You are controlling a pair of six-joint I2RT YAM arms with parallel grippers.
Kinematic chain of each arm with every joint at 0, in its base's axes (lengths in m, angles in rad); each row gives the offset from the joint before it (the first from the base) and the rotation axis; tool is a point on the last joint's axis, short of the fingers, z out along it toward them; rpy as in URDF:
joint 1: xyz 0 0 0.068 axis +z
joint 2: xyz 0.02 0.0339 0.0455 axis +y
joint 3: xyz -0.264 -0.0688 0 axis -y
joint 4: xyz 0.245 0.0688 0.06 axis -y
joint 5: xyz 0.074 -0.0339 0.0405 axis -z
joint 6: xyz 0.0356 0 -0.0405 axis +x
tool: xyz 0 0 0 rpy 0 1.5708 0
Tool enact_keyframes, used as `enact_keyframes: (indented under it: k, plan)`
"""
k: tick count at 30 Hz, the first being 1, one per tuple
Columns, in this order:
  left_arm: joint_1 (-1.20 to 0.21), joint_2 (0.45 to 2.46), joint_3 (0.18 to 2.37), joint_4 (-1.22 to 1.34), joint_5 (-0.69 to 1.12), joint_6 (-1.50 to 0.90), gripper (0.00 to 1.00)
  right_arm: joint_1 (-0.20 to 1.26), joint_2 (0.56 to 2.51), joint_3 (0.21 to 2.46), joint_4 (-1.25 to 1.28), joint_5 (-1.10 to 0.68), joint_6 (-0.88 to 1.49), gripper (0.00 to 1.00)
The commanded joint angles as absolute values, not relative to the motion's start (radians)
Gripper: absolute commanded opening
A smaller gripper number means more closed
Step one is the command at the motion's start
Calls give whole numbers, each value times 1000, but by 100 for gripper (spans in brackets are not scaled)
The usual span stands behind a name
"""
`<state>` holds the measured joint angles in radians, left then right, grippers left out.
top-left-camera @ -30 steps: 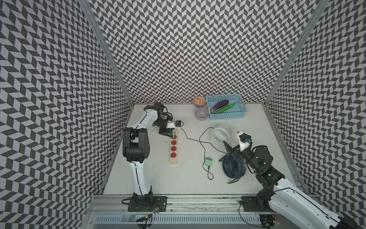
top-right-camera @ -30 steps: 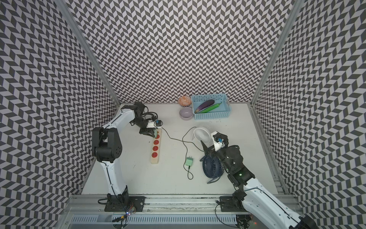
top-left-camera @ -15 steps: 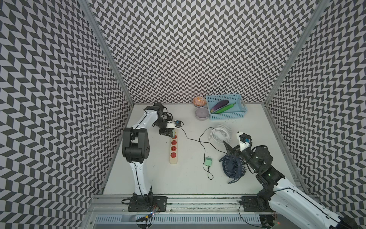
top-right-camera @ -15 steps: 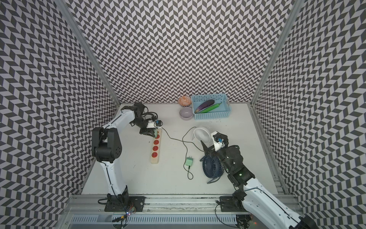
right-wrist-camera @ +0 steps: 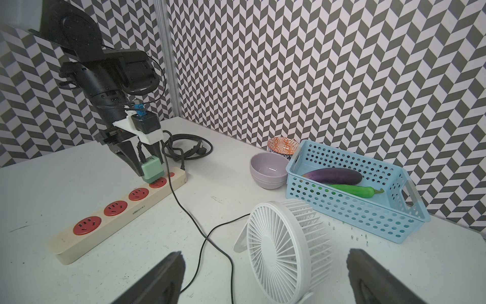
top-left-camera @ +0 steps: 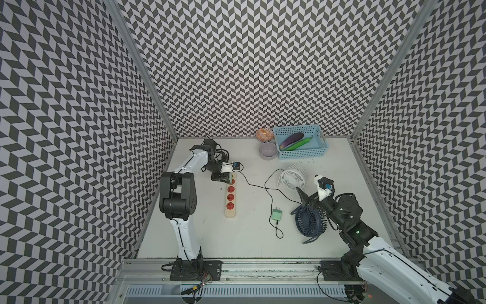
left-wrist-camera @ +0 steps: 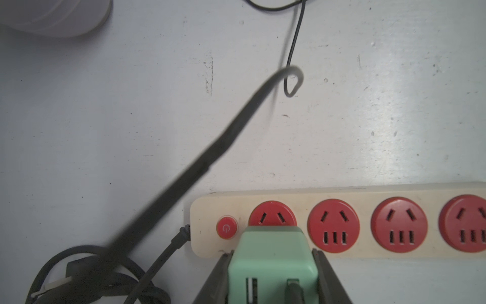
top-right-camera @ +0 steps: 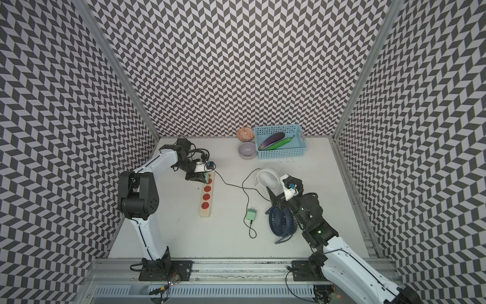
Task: Plug the desk fan into the power strip
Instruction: Insert the plug into the socket.
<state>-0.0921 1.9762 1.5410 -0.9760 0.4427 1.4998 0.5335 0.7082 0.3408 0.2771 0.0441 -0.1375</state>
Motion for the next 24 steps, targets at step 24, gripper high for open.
enact_keyframes:
  k: [24]
  plan:
    - [-100,2035,1442,-912,386,1447,0,530,722,330,334,28,-131,100]
